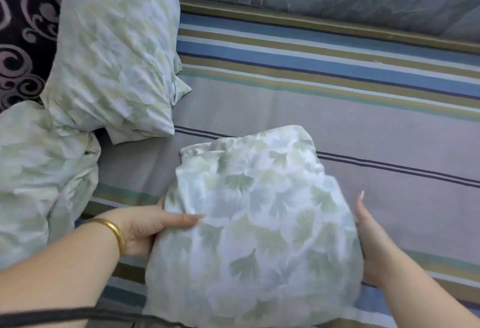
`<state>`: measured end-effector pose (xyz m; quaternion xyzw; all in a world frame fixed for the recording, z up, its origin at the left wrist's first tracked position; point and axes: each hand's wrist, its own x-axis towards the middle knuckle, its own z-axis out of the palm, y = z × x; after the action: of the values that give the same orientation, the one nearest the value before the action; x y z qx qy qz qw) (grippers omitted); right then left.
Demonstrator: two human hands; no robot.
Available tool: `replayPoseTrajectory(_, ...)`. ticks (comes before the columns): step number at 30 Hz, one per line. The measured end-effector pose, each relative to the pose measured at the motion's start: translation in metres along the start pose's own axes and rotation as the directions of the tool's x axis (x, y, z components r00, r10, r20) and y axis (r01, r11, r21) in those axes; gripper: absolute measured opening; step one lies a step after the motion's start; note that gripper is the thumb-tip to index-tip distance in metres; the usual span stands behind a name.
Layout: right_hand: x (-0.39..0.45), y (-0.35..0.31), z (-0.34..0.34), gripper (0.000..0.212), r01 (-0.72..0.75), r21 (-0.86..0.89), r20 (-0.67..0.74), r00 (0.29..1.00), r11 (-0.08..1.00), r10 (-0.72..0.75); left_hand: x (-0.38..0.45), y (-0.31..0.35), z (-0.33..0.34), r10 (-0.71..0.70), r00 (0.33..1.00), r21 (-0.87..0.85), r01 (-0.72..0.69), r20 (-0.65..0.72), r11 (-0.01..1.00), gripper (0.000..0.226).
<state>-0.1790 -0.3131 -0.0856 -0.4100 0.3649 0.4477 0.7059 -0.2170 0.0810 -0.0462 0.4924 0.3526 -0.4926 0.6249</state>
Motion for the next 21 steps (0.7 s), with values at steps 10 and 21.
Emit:
replayPoseTrajectory(10, 0.030, -0.067, 0.049, 0.056, 0.085, -0.403, -0.200, 0.963, 0.911, -0.179, 0.046, 0.051, 0.005, 0.213, 0.918, -0.194, -0.289, -0.335, 0.938, 0.062)
replayPoseTrajectory(21, 0.056, -0.112, 0.071, 0.013, 0.449, -0.589, -0.425, 0.535, 0.671, -0.731, 0.060, 0.087, -0.009, 0.435, 0.329, 0.163, -0.610, -0.838, 0.775, 0.076)
